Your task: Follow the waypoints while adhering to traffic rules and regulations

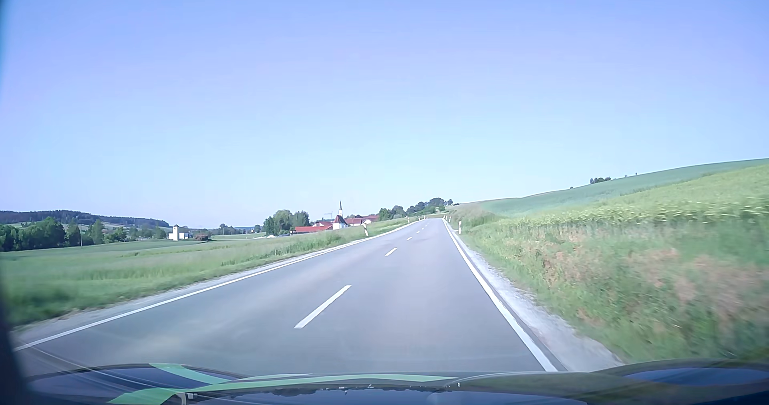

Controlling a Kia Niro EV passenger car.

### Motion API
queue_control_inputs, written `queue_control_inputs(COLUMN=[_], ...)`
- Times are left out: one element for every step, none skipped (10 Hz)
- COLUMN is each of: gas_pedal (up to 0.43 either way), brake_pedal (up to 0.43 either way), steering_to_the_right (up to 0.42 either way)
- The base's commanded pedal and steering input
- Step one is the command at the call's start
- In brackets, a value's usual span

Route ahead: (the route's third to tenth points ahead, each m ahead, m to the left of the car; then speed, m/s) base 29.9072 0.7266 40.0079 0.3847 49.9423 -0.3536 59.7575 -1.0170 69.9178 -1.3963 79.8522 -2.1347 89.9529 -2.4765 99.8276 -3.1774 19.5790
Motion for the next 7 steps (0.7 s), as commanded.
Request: queue_control_inputs(gas_pedal=[0.189, 0.189, 0.197, 0.209, 0.209, 0.220, 0.220], brake_pedal=[0.000, 0.000, 0.000, 0.000, 0.000, 0.000, 0.000], steering_to_the_right=[0.011, 0.011, 0.011, 0.011, 0.011, 0.011, 0.011])
